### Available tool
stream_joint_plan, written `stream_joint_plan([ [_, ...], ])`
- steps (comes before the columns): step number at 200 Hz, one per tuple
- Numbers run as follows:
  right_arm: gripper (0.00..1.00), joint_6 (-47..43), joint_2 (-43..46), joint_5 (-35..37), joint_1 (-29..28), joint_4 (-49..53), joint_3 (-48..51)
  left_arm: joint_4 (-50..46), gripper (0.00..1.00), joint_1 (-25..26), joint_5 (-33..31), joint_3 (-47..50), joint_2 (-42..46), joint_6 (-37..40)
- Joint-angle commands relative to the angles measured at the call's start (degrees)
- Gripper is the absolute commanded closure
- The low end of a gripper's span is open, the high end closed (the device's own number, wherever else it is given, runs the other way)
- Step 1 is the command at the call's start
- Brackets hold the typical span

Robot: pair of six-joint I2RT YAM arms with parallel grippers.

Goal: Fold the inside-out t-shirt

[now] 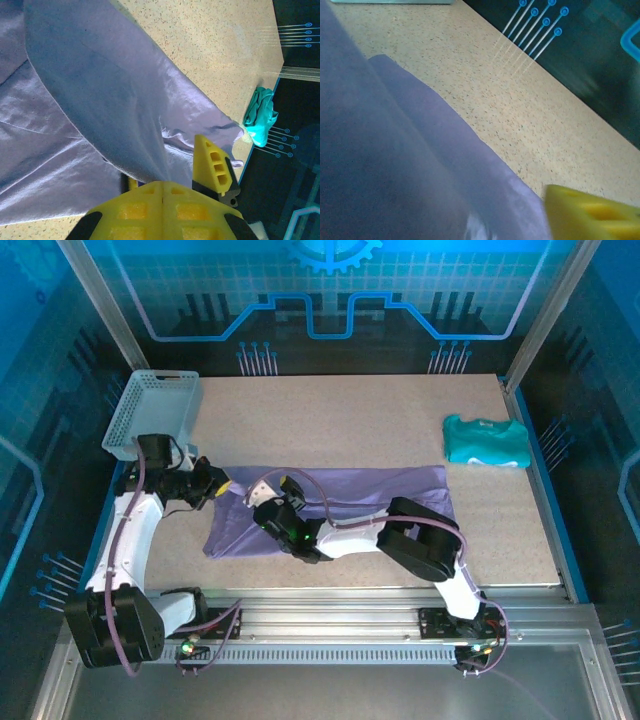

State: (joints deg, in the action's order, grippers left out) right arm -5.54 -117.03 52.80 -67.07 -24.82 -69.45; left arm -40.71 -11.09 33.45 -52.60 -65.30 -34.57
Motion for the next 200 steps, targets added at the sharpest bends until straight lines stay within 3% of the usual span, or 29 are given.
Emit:
stream_joint_plan([
  [1,0.53,0.2,4.0,-0.4,0.6,1.1,1.7,-0.8,1.00,-0.3,-0.2,0.7,0.7,0.0],
  [63,0.90,0.2,8.9,-13.6,2.6,8.2,5.5,-1.9,1.00,-0.4,-2.4,2.7,1.0,2.0],
  [108,0.94,-3.9,11.5,-30.0,3.2,18.5,6.0,-1.1,1.00,-0.4,-2.7,8.2,1.9,1.9],
  [126,0.88,-4.9,11.8,-36.0,3.5,22.3,6.6,-0.7,1.00,-0.3,-2.3,12.0,3.7,0.8],
  [144,0.72,-5.1,11.9,-42.7,4.4,26.7,6.3,0.5,0.76,-0.2,-2.6,15.5,6.7,-1.3],
  [163,0.56,-5.1,13.9,-46.9,5.3,30.5,6.1,0.8,0.61,-0.2,-6.0,14.3,8.8,-1.5],
  [200,0.49,0.7,18.9,-61.4,11.7,31.0,6.5,6.5,0.50,0.8,-12.8,13.1,10.3,-2.8],
])
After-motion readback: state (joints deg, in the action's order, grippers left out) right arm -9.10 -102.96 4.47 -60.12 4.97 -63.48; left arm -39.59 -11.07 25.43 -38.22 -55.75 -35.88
